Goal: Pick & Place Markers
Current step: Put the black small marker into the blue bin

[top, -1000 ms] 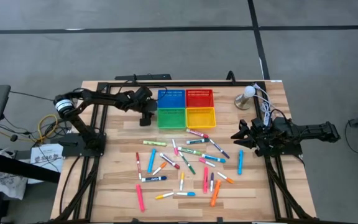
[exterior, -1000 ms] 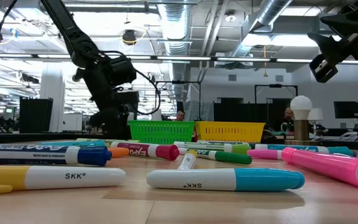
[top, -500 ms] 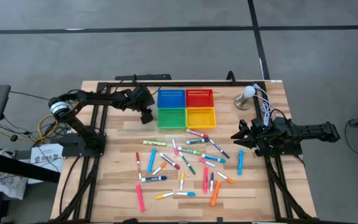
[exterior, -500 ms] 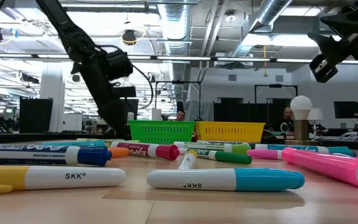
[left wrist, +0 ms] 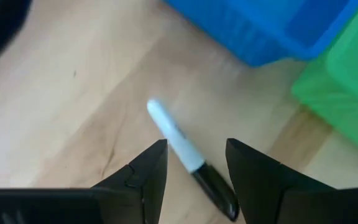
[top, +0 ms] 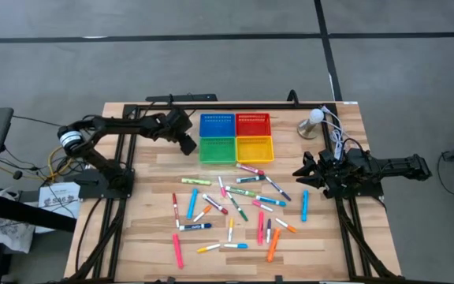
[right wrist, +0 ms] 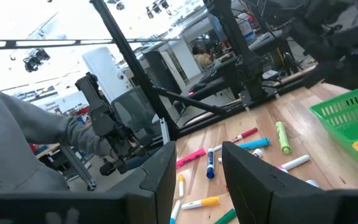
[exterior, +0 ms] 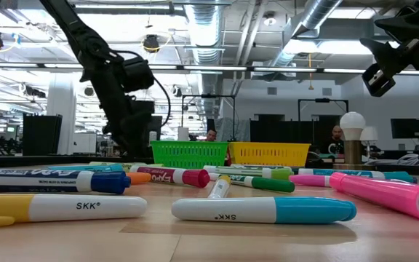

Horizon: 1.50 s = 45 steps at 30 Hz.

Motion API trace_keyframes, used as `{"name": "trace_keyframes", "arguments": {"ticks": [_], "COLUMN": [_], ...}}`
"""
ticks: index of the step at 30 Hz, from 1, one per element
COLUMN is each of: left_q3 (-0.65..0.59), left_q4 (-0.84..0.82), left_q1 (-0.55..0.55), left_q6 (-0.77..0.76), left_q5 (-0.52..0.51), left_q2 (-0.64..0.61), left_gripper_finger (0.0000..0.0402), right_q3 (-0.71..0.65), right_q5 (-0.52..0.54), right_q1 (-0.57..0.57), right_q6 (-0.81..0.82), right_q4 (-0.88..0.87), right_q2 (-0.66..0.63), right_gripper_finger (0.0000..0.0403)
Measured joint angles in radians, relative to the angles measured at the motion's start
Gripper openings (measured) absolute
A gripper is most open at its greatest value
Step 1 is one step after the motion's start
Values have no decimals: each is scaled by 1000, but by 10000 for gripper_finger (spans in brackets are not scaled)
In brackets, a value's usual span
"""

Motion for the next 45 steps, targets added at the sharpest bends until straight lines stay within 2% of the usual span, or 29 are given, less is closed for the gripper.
{"name": "trace_keyframes", "arguments": {"ticks": [14, 25, 41, 45], "left_q3": [6, 5, 3, 3], "left_q4": [-6, -25, -20, -19], "left_q1": [-4, -5, -6, -6], "left_q6": [-113, -117, -115, -115], "left_q5": [-8, -10, 7, 7], "left_q2": [97, 99, 101, 101], "left_gripper_finger": [163, 160, 59, 44], "right_q3": [0, 0, 0, 0], "right_q5": [0, 0, 0, 0], "right_q1": [0, 0, 0, 0], "right_q6": [0, 0, 0, 0], "right_q4": [0, 0, 0, 0], "right_q2": [0, 0, 0, 0], "right_gripper_finger": [120, 120, 120, 120]}}
